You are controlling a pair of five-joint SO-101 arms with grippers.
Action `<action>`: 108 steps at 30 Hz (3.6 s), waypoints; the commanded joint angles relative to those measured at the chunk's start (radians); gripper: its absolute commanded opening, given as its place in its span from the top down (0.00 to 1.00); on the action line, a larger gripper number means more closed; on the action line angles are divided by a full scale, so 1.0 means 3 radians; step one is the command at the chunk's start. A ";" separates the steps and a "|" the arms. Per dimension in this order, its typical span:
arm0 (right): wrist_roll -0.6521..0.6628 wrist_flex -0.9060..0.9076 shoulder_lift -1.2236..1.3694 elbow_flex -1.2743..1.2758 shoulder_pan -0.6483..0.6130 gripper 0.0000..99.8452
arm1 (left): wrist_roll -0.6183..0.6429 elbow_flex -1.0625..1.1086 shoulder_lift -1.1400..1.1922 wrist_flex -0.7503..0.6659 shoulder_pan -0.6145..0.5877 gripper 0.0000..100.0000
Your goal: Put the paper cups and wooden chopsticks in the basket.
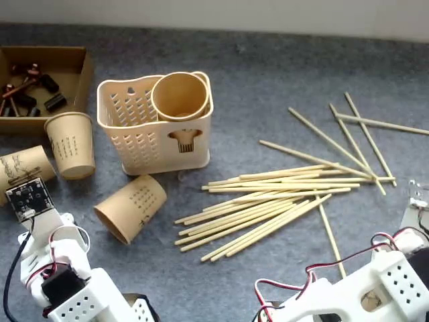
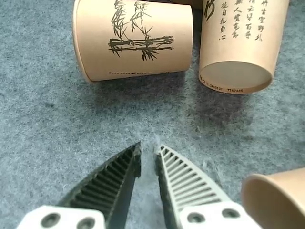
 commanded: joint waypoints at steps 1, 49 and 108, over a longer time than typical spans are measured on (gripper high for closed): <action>-0.0220 -0.0038 -0.0243 -0.0269 -0.0274 1.00 | 0.0020 -0.0013 -0.0013 -0.0077 0.0100 0.93; -0.0583 -0.2954 -0.1210 -0.0049 -0.4774 1.00 | 0.0020 -0.0013 -0.0013 -0.0077 0.0100 0.93; -0.0542 -0.4723 0.1363 -0.0084 -0.5501 0.84 | 0.0015 -0.0013 -0.0013 -0.0077 0.0100 0.93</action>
